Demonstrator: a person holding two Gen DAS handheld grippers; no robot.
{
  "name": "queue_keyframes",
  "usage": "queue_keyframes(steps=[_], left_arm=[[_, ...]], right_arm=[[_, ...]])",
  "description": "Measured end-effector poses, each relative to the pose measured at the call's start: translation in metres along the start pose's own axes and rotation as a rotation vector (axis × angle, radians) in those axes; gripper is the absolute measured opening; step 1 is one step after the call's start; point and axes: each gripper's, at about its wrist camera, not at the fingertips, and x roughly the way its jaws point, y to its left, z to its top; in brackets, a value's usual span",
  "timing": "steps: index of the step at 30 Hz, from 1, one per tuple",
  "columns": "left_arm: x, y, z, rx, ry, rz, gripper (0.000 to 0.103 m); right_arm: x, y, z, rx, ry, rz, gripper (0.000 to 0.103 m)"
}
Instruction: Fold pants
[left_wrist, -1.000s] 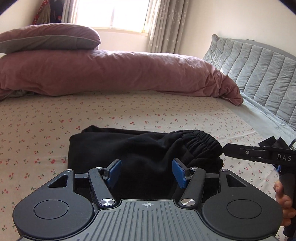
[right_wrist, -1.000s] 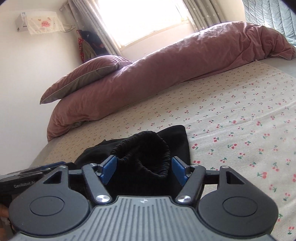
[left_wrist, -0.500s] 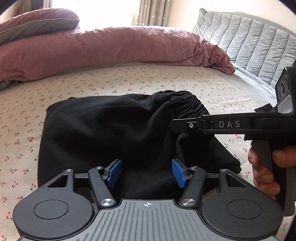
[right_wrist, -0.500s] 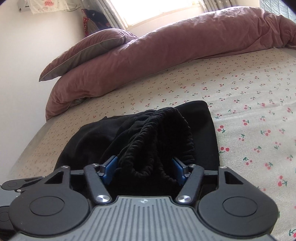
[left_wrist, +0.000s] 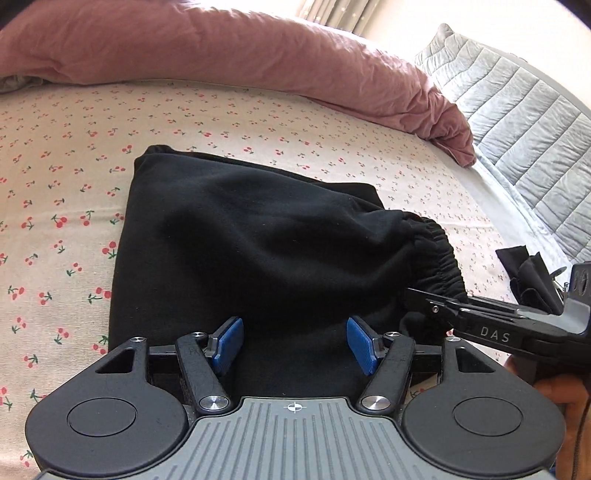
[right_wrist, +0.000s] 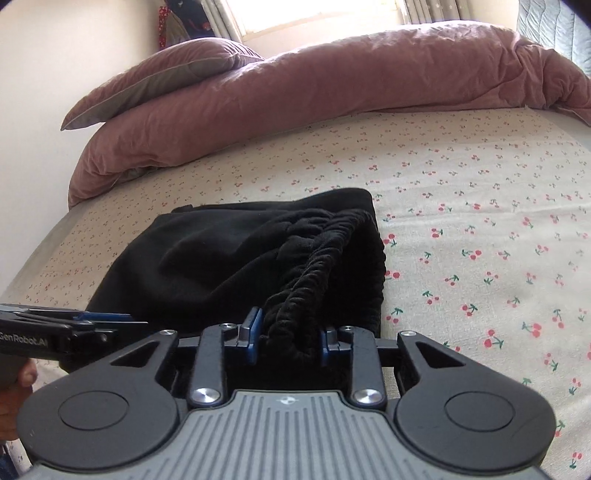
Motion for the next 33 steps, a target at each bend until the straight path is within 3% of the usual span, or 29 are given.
queue_keyframes(steps=[3,7,9,11,15,18,20,22,24,26,27,29,30,33], left_arm=[[-0.016,0.011,0.008,-0.041,-0.036,0.032,0.063],[-0.044,0.039,0.024,-0.123,-0.175,0.062,0.057],[-0.043,0.043,0.028,-0.122,-0.212,0.057,0.041],[-0.026,0.040,0.032,-0.095,-0.197,0.087,0.036],[0.016,0.027,0.026,0.040,-0.130,0.232,0.021],[0.018,0.013,0.025,0.103,-0.108,0.267,0.021],[0.015,0.011,0.022,0.119,-0.091,0.258,0.021],[0.014,0.009,0.019,0.142,-0.088,0.264,0.021],[0.013,0.008,0.019,0.153,-0.084,0.275,0.022],[0.012,0.007,0.016,0.146,-0.086,0.279,0.022],[0.012,0.005,0.014,0.152,-0.087,0.285,0.022],[0.013,-0.002,0.006,0.190,-0.092,0.316,0.022],[0.014,-0.005,0.003,0.206,-0.093,0.333,0.022],[0.017,-0.018,-0.005,0.282,-0.083,0.388,0.022]], right_arm=[[-0.002,-0.014,0.004,0.101,0.010,0.061,0.028],[-0.005,-0.028,0.003,0.208,0.024,0.138,0.029],[0.001,-0.026,-0.001,0.209,0.034,0.138,0.031],[0.005,-0.014,-0.002,0.161,0.038,0.110,0.032],[-0.003,-0.018,0.003,0.152,0.052,0.107,0.032],[-0.009,-0.031,0.005,0.187,0.071,0.121,0.034],[-0.016,-0.032,0.009,0.170,0.061,0.088,0.043],[-0.028,-0.028,0.011,0.122,-0.007,0.024,0.058],[-0.039,-0.026,0.012,0.103,-0.083,-0.015,0.058],[-0.047,-0.032,0.014,0.154,-0.132,0.050,0.058],[-0.047,-0.035,0.014,0.180,-0.139,0.079,0.054],[-0.038,-0.036,0.013,0.181,-0.099,0.074,0.031],[-0.026,-0.035,0.011,0.163,-0.042,0.031,0.015],[-0.010,-0.042,0.008,0.189,-0.009,0.012,0.015]])
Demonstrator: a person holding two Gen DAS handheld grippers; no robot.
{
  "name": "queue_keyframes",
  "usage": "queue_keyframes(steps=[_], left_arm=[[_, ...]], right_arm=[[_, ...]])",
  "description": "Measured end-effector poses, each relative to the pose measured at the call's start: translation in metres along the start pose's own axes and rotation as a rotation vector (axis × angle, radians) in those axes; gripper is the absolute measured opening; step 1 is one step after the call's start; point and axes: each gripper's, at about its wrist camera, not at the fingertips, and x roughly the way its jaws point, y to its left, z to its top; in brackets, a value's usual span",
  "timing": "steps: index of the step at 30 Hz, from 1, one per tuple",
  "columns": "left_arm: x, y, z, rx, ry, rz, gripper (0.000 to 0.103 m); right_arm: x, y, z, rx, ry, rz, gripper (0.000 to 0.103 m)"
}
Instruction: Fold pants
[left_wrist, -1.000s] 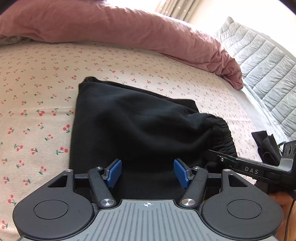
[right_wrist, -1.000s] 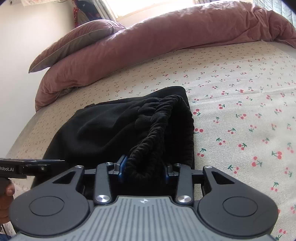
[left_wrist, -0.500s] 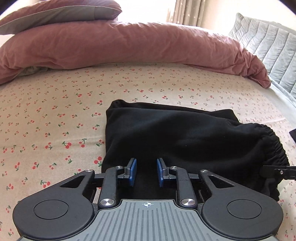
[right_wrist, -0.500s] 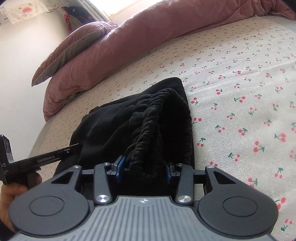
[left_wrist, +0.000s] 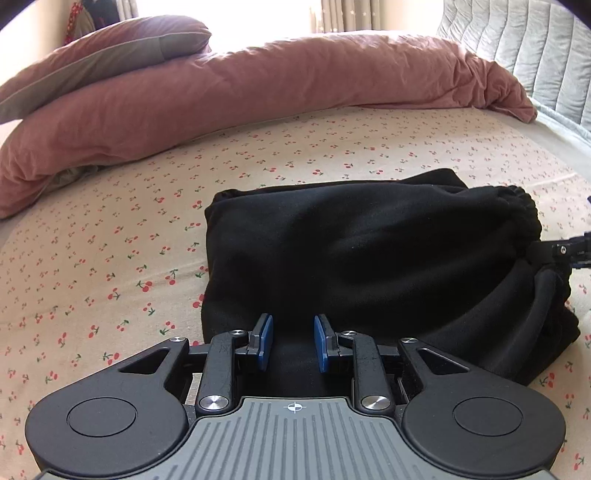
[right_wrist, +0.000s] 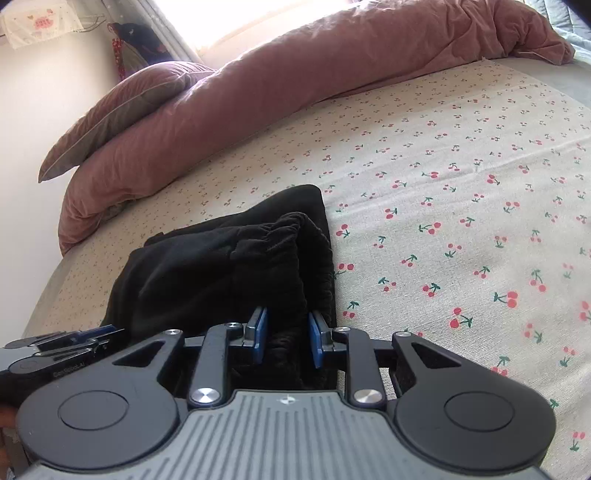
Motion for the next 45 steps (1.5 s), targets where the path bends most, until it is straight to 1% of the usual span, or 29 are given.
queue_keyframes(steps=[2,4,5,7,8,9,10,12,13,15,17,18,19,21,24,27,29,30,32,33,34,35,36,37,38,39,40,42,45], left_arm=[[-0.001,0.006,0.006,-0.015,0.020,-0.019,0.023],[-0.002,0.028,0.017,-0.133,0.022,-0.072,0.026],[-0.003,0.038,0.024,-0.181,-0.001,-0.066,0.027],[0.000,0.055,0.038,-0.219,-0.041,-0.024,0.026],[0.006,0.062,0.044,-0.227,-0.048,-0.017,0.028],[0.015,0.067,0.050,-0.239,-0.043,-0.011,0.033],[0.024,0.071,0.054,-0.256,-0.035,-0.004,0.037],[0.045,0.073,0.060,-0.274,-0.017,-0.010,0.057],[0.058,0.072,0.064,-0.261,0.003,-0.020,0.061],[0.075,0.069,0.067,-0.229,0.032,-0.010,0.077],[0.089,0.071,0.066,-0.237,0.047,-0.018,0.080],[0.092,0.072,0.065,-0.255,0.054,-0.033,0.072],[0.095,0.074,0.064,-0.266,0.052,-0.066,0.058],[0.091,0.073,0.065,-0.246,0.046,-0.064,0.022],[0.084,0.073,0.066,-0.276,0.028,-0.033,0.013],[0.076,0.079,0.065,-0.327,-0.010,-0.017,0.011],[0.072,0.080,0.063,-0.337,-0.030,-0.014,0.011],[0.071,0.079,0.063,-0.331,-0.037,-0.008,0.011],[0.071,0.076,0.061,-0.323,-0.043,0.001,0.012],[0.072,0.074,0.061,-0.322,-0.041,0.008,0.013],[0.074,0.070,0.059,-0.319,-0.034,0.018,0.015],[0.075,0.067,0.058,-0.312,-0.032,0.038,0.020],[0.075,0.066,0.057,-0.306,-0.033,0.049,0.022],[0.073,0.065,0.056,-0.302,-0.039,0.055,0.022],[0.070,0.065,0.056,-0.303,-0.043,0.060,0.024],[0.067,0.065,0.057,-0.303,-0.045,0.067,0.025],[0.063,0.065,0.058,-0.296,-0.049,0.076,0.026],[0.053,0.061,0.060,-0.270,-0.059,0.106,0.026],[0.031,0.046,0.063,-0.191,-0.099,0.197,0.027]], right_arm=[[-0.003,-0.005,0.006,0.045,-0.019,0.032,0.016],[-0.009,-0.012,0.009,0.107,-0.068,0.057,0.032],[-0.010,-0.016,0.010,0.139,-0.083,0.064,0.036],[-0.008,-0.022,0.013,0.191,-0.099,0.080,0.052],[-0.005,-0.023,0.014,0.200,-0.100,0.078,0.055],[0.000,-0.023,0.015,0.205,-0.097,0.074,0.057],[0.006,-0.023,0.015,0.203,-0.090,0.073,0.059],[0.016,-0.021,0.016,0.205,-0.085,0.081,0.063],[0.020,-0.021,0.017,0.207,-0.083,0.087,0.064],[0.026,-0.019,0.021,0.190,-0.092,0.096,0.063],[0.032,-0.013,0.023,0.146,-0.100,0.071,0.053],[0.034,-0.008,0.024,0.107,-0.102,0.050,0.043],[0.036,-0.004,0.025,0.068,-0.110,0.041,0.028],[0.035,0.004,0.030,0.025,-0.127,0.039,0.011],[0.030,0.016,0.036,-0.050,-0.159,0.061,0.005],[0.018,0.022,0.040,-0.091,-0.233,0.122,0.001],[0.012,0.024,0.043,-0.110,-0.262,0.140,0.000],[0.013,0.023,0.043,-0.113,-0.251,0.124,0.000],[0.028,0.017,0.043,-0.129,-0.186,0.029,0.002],[0.038,0.012,0.040,-0.143,-0.141,-0.019,0.006],[0.044,0.007,0.036,-0.141,-0.113,-0.041,0.010],[0.044,0.003,0.033,-0.128,-0.113,-0.040,0.011],[0.043,0.002,0.033,-0.119,-0.115,-0.040,0.012],[0.038,0.004,0.034,-0.114,-0.110,-0.053,0.016],[0.035,0.008,0.035,-0.123,-0.111,-0.073,0.020],[0.030,0.012,0.035,-0.148,-0.118,-0.093,0.028],[0.024,0.016,0.033,-0.185,-0.135,-0.117,0.031],[0.011,0.028,0.032,-0.249,-0.183,-0.162,0.030],[-0.013,0.045,0.029,-0.318,-0.257,-0.148,0.029]])
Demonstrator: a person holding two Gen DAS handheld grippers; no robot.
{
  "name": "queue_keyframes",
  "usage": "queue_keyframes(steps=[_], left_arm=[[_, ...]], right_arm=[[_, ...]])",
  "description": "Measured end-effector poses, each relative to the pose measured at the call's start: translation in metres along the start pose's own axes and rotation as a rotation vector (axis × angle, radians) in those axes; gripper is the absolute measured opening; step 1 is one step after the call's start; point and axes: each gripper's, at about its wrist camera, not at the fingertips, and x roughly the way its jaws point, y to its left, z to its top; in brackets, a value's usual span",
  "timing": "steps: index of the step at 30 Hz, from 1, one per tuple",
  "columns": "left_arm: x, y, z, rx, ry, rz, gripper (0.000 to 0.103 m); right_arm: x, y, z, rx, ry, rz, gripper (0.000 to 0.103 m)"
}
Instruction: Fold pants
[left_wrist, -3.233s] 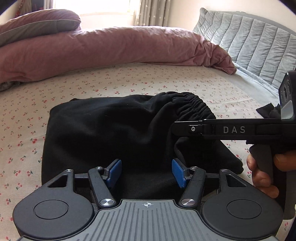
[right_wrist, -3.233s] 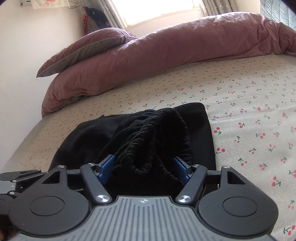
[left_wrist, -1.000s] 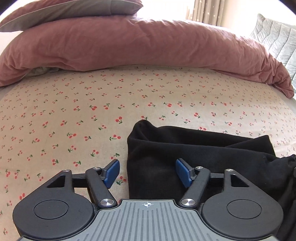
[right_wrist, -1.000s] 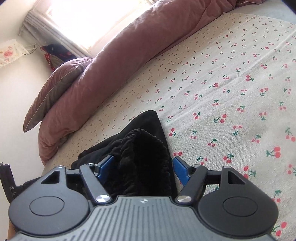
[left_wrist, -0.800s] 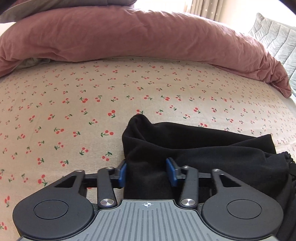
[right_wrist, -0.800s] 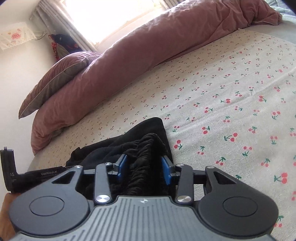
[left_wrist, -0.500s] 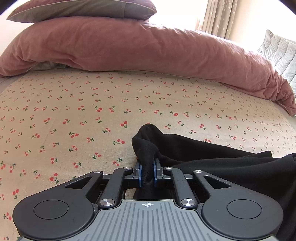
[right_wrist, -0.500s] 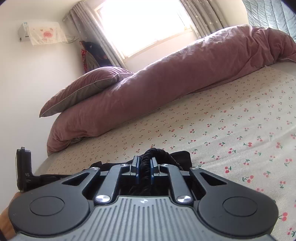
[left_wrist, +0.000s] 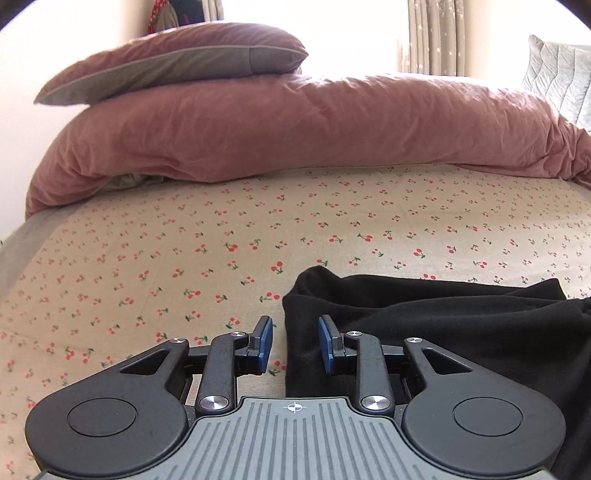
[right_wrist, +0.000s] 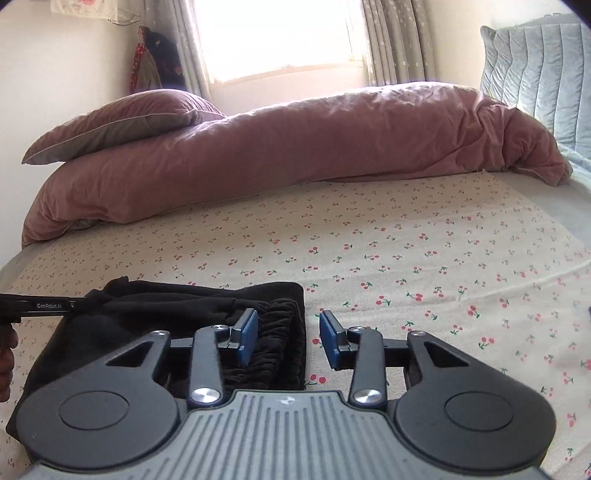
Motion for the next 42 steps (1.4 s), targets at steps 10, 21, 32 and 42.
queue_keyframes(steps=[10,21,32,42], left_arm=[[-0.027,-0.038,-0.026,0.172,-0.040,-0.029,0.035],[-0.011,-0.037,-0.038,0.153,0.026,0.020,0.038],[-0.038,-0.042,-0.041,0.126,-0.003,-0.021,0.033],[-0.063,-0.051,-0.076,0.189,0.007,-0.034,0.036]], right_arm=[[-0.009,0.047,-0.019,-0.194,0.017,0.015,0.029],[0.013,0.044,-0.034,-0.168,0.131,-0.049,0.030],[-0.015,0.069,-0.033,-0.235,0.017,-0.012,0.029],[-0.014,0.077,-0.056,-0.302,0.129,-0.006,0.032]])
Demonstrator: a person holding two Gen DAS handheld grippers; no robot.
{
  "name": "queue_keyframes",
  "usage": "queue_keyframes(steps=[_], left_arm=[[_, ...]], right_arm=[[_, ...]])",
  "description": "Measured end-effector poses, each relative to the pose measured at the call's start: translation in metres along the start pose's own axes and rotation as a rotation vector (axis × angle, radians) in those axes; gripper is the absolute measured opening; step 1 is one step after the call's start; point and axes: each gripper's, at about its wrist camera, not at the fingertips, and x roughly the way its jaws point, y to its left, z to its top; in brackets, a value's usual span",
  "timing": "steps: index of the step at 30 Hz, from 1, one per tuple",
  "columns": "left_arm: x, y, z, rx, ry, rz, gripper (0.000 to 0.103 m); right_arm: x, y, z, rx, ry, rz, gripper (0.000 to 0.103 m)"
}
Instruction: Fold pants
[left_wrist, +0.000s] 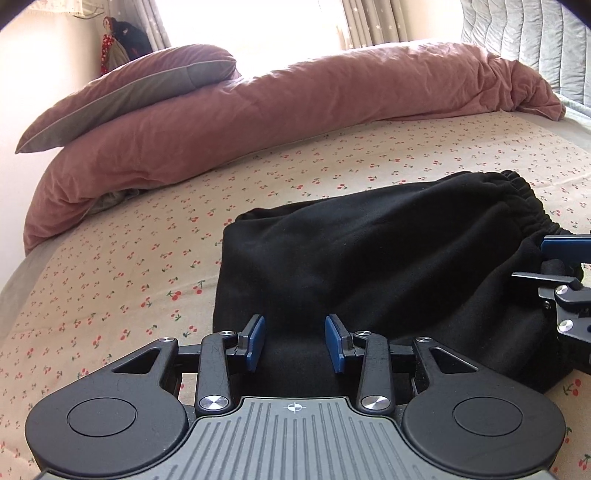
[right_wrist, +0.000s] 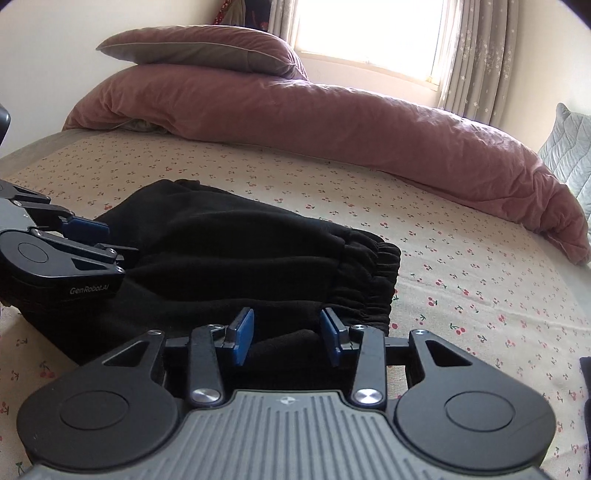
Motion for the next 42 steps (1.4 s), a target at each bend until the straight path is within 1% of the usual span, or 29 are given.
queue_keyframes(steps=[2,3,4,5,6,7,8,9,11,13,14,15,18,22,24,26,28,30,31,32,33,34,35,37,38,39,40,41,42], left_arm=[[-0.008,0.004,-0.003,-0.010,-0.002,-0.016,0.036],[-0.012,0.006,-0.005,-0.017,-0.002,-0.025,0.037],[-0.016,0.008,-0.006,-0.022,-0.001,-0.034,0.037],[-0.019,0.009,-0.007,-0.023,0.001,-0.042,0.039],[-0.023,0.010,-0.008,-0.022,0.006,-0.050,0.045],[-0.027,0.011,-0.009,-0.022,0.017,-0.062,0.049],[-0.030,0.013,-0.010,-0.030,0.029,-0.071,0.057],[-0.033,0.018,-0.009,-0.049,0.035,-0.085,0.058],[-0.036,0.032,-0.004,-0.094,0.021,-0.102,0.059],[-0.034,0.049,0.002,-0.141,0.000,-0.077,0.068],[-0.030,0.058,0.005,-0.171,0.001,-0.070,0.078],[-0.025,0.070,0.008,-0.214,0.004,-0.075,0.083],[-0.009,0.102,0.012,-0.345,0.003,-0.138,0.088],[0.023,0.128,0.009,-0.510,0.054,-0.259,0.089],[0.038,0.134,0.007,-0.556,0.077,-0.312,0.088],[0.051,0.135,0.007,-0.579,0.093,-0.382,0.088],[0.062,0.132,0.007,-0.599,0.101,-0.435,0.088],[0.071,0.125,0.008,-0.596,0.112,-0.482,0.087],[0.076,0.119,0.009,-0.575,0.126,-0.492,0.086],[0.080,0.111,0.010,-0.548,0.135,-0.476,0.086],[0.082,0.103,0.011,-0.517,0.130,-0.446,0.085],[0.083,0.095,0.011,-0.484,0.114,-0.419,0.084],[0.083,0.088,0.012,-0.460,0.097,-0.402,0.082],[0.082,0.078,0.014,-0.441,0.078,-0.353,0.073],[0.079,0.076,0.016,-0.428,0.072,-0.333,0.061],[0.077,0.076,0.016,-0.423,0.067,-0.316,0.045],[0.074,0.080,0.017,-0.433,0.058,-0.313,0.038],[0.071,0.086,0.018,-0.450,0.048,-0.321,0.029],[0.070,0.090,0.017,-0.469,0.035,-0.327,0.027]], right_arm=[[-0.008,-0.005,0.001,0.036,0.001,0.028,0.037],[-0.010,-0.008,0.001,0.050,0.006,0.036,0.043],[-0.013,-0.010,0.001,0.059,0.010,0.038,0.044],[-0.014,-0.013,0.000,0.065,0.015,0.041,0.044],[-0.016,-0.016,-0.001,0.072,0.019,0.046,0.044],[-0.017,-0.018,-0.001,0.076,0.020,0.043,0.049],[-0.018,-0.020,-0.001,0.086,0.024,0.027,0.051],[-0.020,-0.023,-0.001,0.097,0.018,0.020,0.055],[-0.024,-0.033,0.000,0.152,-0.002,0.032,0.064],[-0.023,-0.050,0.000,0.253,-0.006,0.058,0.087],[-0.021,-0.056,-0.001,0.297,-0.001,0.068,0.091],[-0.016,-0.065,-0.002,0.352,0.013,0.080,0.093],[-0.001,-0.090,-0.012,0.514,0.070,0.115,0.093],[0.021,-0.120,-0.030,0.755,0.109,0.198,0.093],[0.034,-0.126,-0.039,0.842,0.114,0.253,0.094],[0.039,-0.127,-0.042,0.873,0.090,0.269,0.095],[0.042,-0.123,-0.039,0.866,0.079,0.285,0.095],[0.047,-0.118,-0.038,0.860,0.079,0.317,0.094],[0.049,-0.113,-0.037,0.841,0.083,0.324,0.087],[0.051,-0.109,-0.035,0.815,0.086,0.311,0.084],[0.052,-0.106,-0.033,0.791,0.078,0.292,0.077],[0.054,-0.103,-0.032,0.773,0.069,0.282,0.068],[0.055,-0.101,-0.032,0.764,0.057,0.276,0.064],[0.055,-0.097,-0.029,0.750,0.035,0.272,0.048],[0.054,-0.094,-0.025,0.723,0.024,0.257,0.046],[0.053,-0.089,-0.022,0.694,0.012,0.246,0.042],[0.050,-0.086,-0.019,0.658,-0.009,0.236,0.039],[0.049,-0.084,-0.017,0.638,-0.025,0.232,0.038],[0.048,-0.081,-0.014,0.624,-0.043,0.231,0.037]])
